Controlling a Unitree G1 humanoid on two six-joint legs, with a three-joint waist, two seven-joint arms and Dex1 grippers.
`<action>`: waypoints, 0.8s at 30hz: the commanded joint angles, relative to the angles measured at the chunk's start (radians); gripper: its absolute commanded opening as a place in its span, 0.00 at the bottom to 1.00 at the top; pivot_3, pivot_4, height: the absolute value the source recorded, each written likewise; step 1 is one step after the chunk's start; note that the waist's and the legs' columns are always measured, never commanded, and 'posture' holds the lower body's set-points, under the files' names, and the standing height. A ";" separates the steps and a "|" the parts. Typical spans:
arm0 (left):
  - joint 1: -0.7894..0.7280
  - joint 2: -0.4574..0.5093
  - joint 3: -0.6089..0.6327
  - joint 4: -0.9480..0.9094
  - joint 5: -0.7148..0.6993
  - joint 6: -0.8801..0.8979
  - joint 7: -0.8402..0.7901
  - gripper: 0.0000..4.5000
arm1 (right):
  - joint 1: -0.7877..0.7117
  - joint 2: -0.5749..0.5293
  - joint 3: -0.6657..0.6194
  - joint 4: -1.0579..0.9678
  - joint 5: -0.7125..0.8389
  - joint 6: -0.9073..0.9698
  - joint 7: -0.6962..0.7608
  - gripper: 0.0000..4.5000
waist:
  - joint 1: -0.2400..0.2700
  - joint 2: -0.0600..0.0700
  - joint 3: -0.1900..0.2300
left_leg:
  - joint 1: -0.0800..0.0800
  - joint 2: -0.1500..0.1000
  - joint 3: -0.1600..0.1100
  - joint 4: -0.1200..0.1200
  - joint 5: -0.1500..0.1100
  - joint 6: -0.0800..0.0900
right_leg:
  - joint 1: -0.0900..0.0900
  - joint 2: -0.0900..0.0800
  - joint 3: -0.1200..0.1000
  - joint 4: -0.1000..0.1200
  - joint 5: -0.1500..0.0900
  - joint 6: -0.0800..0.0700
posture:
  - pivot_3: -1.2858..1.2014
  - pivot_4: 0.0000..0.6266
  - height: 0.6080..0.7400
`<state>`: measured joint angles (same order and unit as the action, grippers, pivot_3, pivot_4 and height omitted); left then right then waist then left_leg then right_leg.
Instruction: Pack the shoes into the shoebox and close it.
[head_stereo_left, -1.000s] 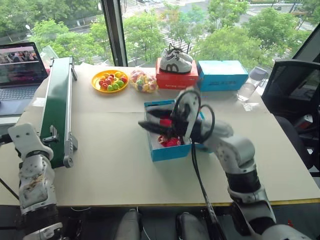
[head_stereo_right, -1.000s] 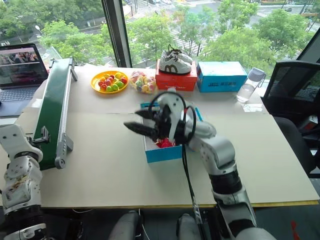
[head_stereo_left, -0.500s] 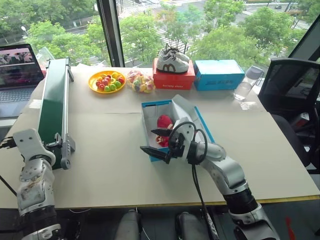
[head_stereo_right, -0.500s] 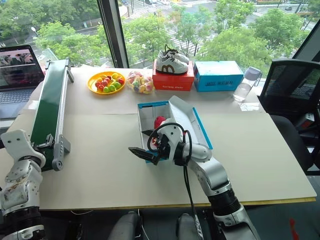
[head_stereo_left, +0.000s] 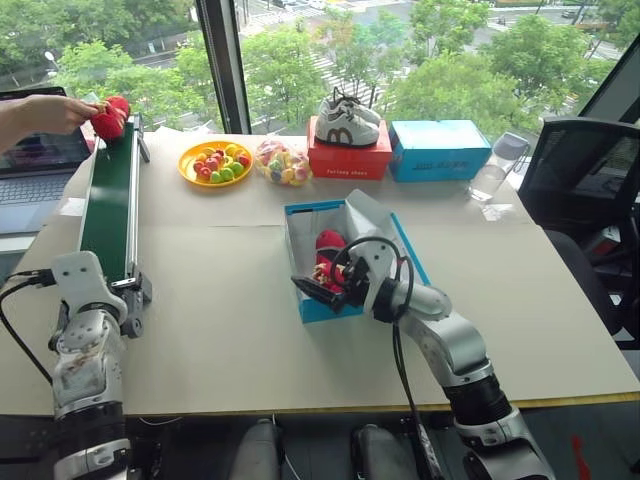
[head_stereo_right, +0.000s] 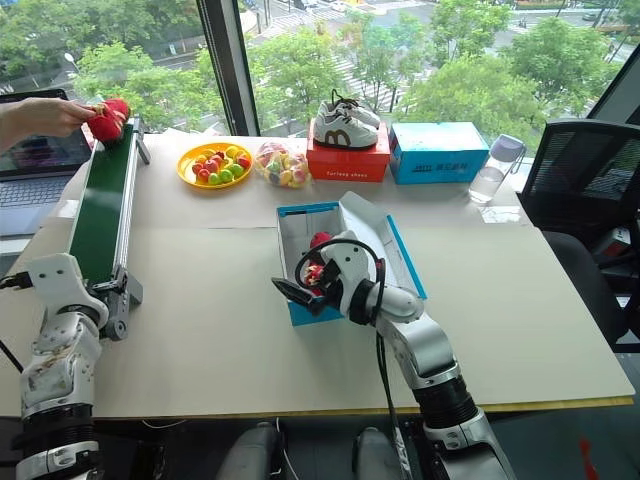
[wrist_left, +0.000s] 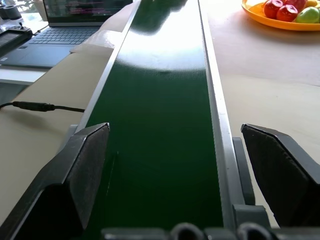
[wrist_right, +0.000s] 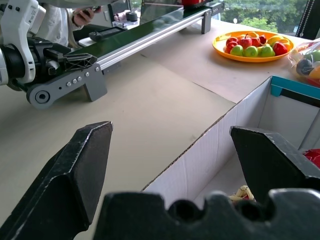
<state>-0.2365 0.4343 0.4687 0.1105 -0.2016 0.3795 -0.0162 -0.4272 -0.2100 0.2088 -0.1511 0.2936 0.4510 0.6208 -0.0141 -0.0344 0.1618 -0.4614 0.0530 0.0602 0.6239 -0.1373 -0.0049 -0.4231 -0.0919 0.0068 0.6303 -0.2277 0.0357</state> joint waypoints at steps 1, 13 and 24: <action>-0.018 0.008 -0.005 -0.019 0.001 -0.024 -0.007 1.00 | -0.015 0.005 -0.027 -0.041 0.018 0.008 -0.013 0.99 | 0.000 0.000 0.000 | 0.000 0.000 0.000 0.000 0.000 0.000 | 0.000 0.000 0.000 0.000 0.000 0.000 | 0.52 0.24 1.00; -0.017 0.003 -0.007 -0.030 -0.004 -0.025 -0.008 1.00 | -0.012 0.001 -0.013 -0.033 -0.008 0.004 -0.030 0.99 | 0.002 0.000 0.000 | 0.000 0.000 0.000 0.000 0.000 0.000 | 0.000 0.000 0.000 0.000 0.000 0.000 | 0.52 0.24 1.00; -0.019 0.005 -0.004 -0.030 -0.004 -0.024 -0.005 1.00 | -0.005 -0.003 0.000 -0.029 -0.021 0.000 -0.035 0.99 | 0.002 0.000 0.000 | 0.000 0.000 0.000 0.000 0.000 0.000 | 0.000 0.000 0.000 0.000 0.000 0.000 | 0.52 0.24 1.00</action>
<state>-0.2372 0.4342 0.4629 0.1104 -0.2025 0.3756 -0.0193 -0.4265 -0.2108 0.2179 -0.1513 0.2754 0.4604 0.5874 -0.0125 -0.0345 0.1618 -0.4614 0.0528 0.0603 0.6240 -0.1372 -0.0048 -0.4227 -0.0920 0.0068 0.6303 -0.2278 0.0360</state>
